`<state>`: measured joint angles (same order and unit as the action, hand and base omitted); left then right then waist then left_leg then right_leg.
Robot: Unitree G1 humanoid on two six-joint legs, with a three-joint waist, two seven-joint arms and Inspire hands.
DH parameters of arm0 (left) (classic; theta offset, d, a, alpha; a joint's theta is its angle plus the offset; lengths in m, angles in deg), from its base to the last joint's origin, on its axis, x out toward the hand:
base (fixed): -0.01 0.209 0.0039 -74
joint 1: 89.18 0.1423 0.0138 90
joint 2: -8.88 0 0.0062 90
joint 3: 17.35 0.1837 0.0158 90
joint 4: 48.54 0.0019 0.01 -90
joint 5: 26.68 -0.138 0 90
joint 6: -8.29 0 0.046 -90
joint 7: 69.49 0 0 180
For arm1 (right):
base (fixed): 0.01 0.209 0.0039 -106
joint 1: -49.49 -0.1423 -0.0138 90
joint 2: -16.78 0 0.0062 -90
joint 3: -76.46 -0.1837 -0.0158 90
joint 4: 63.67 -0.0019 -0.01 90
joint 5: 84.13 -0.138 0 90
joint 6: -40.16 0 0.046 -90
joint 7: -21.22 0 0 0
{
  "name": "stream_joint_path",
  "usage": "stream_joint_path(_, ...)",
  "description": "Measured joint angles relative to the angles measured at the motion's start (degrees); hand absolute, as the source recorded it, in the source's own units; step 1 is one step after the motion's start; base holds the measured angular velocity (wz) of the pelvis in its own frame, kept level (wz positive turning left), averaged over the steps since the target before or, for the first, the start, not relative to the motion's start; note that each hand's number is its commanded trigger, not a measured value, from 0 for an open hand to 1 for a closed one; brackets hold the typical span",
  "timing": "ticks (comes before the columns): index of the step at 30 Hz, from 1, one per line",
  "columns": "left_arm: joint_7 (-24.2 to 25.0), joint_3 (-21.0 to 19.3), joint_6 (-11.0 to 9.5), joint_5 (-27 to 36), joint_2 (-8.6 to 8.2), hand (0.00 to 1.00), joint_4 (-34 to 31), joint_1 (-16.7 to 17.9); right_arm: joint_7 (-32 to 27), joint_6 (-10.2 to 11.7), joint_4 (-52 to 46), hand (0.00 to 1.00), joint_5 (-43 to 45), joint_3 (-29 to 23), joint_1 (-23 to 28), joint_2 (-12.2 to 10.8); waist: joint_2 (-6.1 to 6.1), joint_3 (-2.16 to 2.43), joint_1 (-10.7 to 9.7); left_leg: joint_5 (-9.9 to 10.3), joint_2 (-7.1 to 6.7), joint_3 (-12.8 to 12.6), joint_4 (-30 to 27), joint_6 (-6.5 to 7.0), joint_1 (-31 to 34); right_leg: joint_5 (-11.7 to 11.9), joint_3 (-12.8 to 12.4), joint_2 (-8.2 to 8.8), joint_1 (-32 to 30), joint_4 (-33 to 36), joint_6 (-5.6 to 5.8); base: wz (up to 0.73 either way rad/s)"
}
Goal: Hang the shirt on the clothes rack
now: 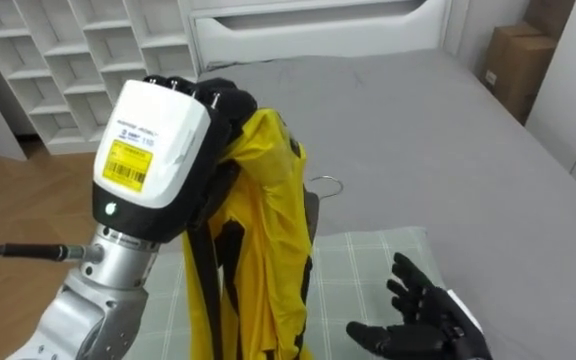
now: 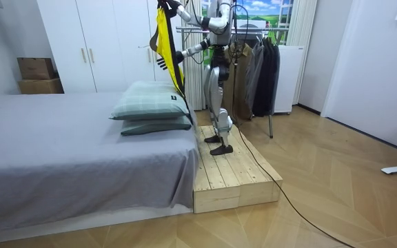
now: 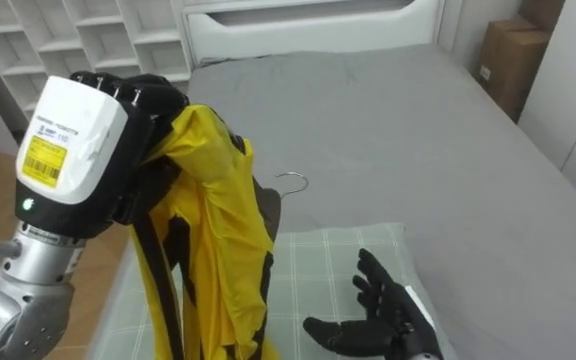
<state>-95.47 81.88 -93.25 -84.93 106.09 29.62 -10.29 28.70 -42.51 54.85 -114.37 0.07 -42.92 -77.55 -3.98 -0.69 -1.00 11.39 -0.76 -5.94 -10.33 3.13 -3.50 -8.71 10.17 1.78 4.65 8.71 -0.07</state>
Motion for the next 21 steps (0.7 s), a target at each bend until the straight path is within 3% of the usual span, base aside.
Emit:
stream_joint_path(12, -0.03, 0.62, 0.23, -2.53, -0.11, 1.0, -1.72, 0.01, 7.77, -1.53, 0.47, 0.0, -5.26, 0.99, -3.06, -0.57, -0.22, 0.15, 0.11, 0.0, -0.01, 0.7, -0.4, 0.0, -0.13, 0.14, 0.86, -0.01, 0.26, 0.06, -0.06, 0.01)
stream_joint_path(21, 1.34, 2.32, 1.84, -2.64, -0.5, 1.0, -1.72, 0.01, 10.99, -3.35, 3.2, 0.0, -5.82, 1.08, -3.55, -0.88, -0.05, 0.14, 0.24, 0.0, -0.04, 0.74, -0.4, 0.0, -0.02, 0.14, 0.86, 0.02, 0.02, 0.02, -0.05, 0.0)
